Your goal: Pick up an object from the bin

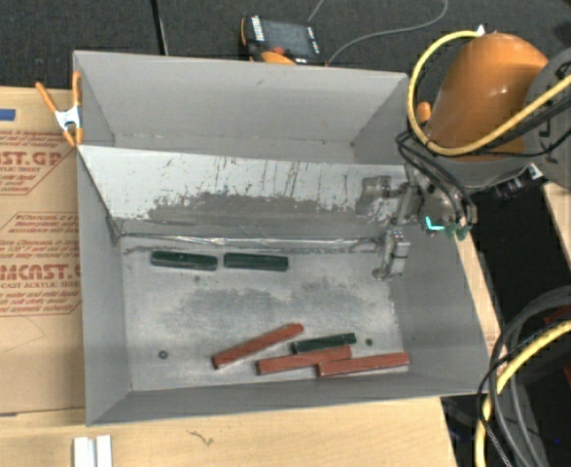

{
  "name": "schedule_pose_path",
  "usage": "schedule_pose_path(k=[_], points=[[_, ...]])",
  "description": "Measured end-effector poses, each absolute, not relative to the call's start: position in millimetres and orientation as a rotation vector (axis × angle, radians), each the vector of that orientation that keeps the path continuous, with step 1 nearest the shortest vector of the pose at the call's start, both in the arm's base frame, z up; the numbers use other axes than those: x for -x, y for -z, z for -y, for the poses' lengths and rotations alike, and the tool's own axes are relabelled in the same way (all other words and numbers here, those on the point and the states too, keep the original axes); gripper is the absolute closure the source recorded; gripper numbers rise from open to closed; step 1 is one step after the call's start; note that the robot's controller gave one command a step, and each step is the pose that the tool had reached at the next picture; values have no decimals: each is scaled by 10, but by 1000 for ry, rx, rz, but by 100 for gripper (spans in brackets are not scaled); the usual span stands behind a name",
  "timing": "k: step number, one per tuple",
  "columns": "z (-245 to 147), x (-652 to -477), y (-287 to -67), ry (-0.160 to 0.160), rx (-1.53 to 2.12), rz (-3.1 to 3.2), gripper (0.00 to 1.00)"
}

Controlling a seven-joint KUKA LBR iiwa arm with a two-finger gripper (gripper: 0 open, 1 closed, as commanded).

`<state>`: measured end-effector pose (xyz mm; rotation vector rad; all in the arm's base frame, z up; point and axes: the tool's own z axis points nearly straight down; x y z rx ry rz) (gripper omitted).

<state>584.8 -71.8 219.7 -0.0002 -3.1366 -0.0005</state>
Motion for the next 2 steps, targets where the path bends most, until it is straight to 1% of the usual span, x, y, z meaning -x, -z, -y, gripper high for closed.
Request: schedule_pose_path(k=[1, 2], points=[[660, -4768, -885, 2, -196, 3130, 0], [-58, -4933, -687, 6, -85, 3140, 0]])
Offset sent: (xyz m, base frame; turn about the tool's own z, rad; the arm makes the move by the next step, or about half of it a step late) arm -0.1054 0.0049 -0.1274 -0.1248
